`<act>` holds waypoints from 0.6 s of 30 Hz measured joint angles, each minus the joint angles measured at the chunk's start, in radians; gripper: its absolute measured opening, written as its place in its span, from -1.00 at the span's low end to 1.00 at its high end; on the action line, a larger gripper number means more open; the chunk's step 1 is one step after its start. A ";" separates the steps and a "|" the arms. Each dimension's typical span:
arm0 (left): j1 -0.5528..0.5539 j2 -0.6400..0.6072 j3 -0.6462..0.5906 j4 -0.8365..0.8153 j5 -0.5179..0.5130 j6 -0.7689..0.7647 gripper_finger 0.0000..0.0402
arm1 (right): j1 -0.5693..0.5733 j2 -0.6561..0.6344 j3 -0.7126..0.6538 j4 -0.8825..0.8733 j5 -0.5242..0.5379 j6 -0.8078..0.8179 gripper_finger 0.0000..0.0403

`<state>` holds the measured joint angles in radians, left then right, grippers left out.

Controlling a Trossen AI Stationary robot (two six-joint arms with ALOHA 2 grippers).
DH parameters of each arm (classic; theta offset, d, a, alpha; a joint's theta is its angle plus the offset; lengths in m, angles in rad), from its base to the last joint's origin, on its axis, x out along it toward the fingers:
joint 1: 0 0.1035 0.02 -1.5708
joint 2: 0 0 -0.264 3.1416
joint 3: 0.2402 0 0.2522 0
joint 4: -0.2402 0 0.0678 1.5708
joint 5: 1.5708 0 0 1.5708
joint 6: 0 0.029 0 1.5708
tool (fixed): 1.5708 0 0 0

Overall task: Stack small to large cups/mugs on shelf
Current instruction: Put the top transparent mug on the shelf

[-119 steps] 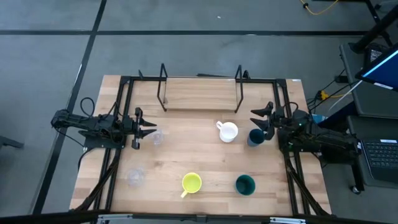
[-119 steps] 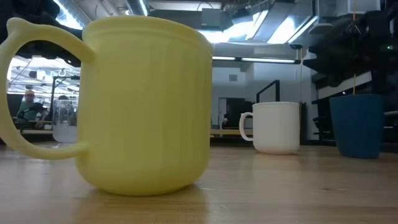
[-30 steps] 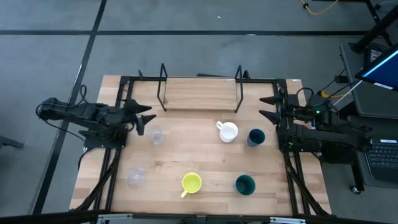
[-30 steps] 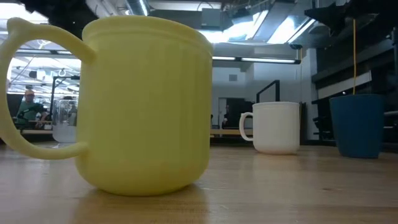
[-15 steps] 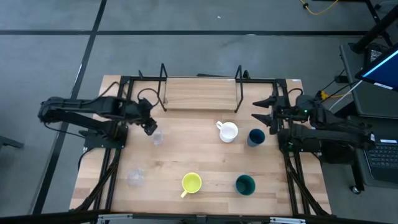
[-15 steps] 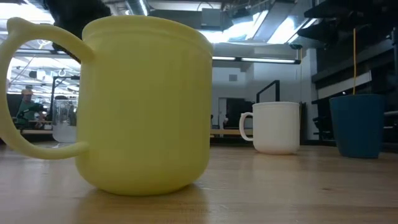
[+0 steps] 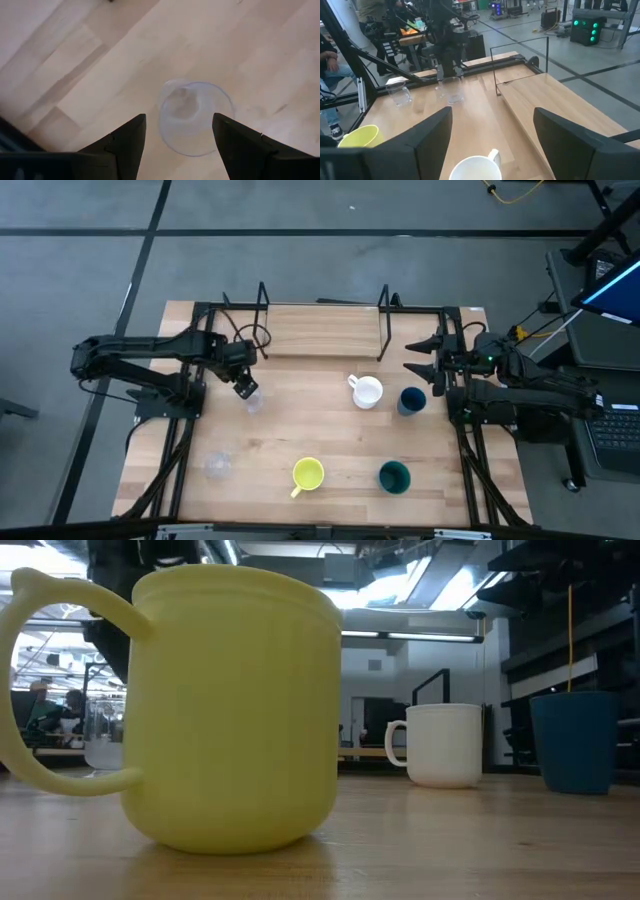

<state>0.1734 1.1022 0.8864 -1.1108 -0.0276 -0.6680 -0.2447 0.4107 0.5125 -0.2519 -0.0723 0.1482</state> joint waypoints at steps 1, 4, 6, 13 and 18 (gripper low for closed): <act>0.007 0.011 0.000 -0.005 0.000 0.005 0.11 | 0.000 0.000 0.000 0.000 0.000 0.000 0.40; 0.022 0.045 0.000 -0.004 0.000 0.031 0.11 | 0.000 0.000 0.000 0.000 0.000 0.000 0.40; 0.031 0.072 0.000 -0.004 0.006 0.048 0.11 | 0.000 0.000 0.000 0.000 0.000 0.000 0.40; 0.056 0.146 0.000 -0.003 0.060 0.104 0.11 | 0.000 0.000 0.000 -0.002 0.000 0.001 0.40; 0.060 0.198 0.000 -0.003 0.072 0.161 0.11 | 0.000 0.000 0.000 -0.002 0.000 0.001 0.40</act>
<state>0.2337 1.3002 0.8864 -1.1133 0.0443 -0.5066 -0.2443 0.4107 0.5125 -0.2539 -0.0723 0.1490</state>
